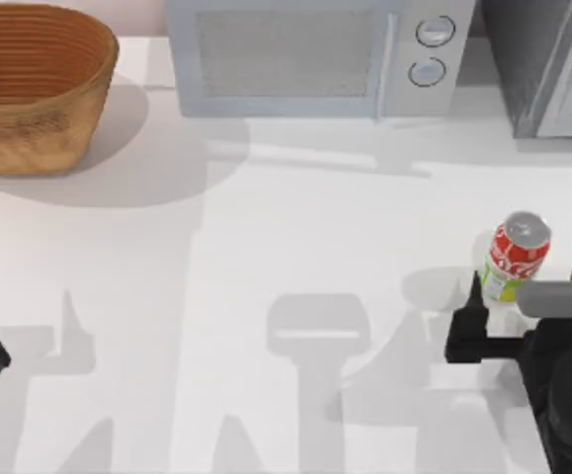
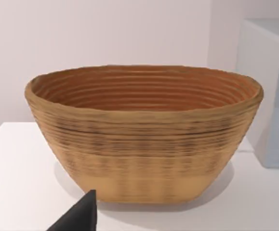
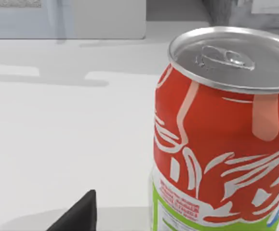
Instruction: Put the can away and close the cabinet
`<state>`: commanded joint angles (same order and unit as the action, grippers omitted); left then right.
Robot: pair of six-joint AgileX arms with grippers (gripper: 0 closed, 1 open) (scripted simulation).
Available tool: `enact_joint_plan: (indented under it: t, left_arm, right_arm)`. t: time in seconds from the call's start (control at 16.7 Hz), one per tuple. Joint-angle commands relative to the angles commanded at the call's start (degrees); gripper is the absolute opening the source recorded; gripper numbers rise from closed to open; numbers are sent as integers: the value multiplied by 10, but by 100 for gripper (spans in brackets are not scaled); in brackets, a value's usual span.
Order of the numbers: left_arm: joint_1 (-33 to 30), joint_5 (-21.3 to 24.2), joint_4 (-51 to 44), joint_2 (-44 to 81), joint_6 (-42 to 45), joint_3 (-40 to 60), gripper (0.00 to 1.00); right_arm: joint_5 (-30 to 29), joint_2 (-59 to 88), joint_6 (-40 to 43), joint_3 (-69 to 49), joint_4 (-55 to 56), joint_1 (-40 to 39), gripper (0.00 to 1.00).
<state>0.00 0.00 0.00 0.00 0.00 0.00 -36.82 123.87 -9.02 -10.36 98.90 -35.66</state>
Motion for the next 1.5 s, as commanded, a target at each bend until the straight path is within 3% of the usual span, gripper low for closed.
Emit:
enact_joint_plan:
  t: [0.54,0.84,1.5]
  left_arm:
    - [0,0,0,0,0,0,100]
    - [0,0,0,0,0,0,100]
    - [0,0,0,0,0,0,100]
  right_arm:
    - [72,33,21,-109,-61,73,100]
    - [79,37,23,-120,-67,81,100]
    - [79,37,23,-120,-67,81,17]
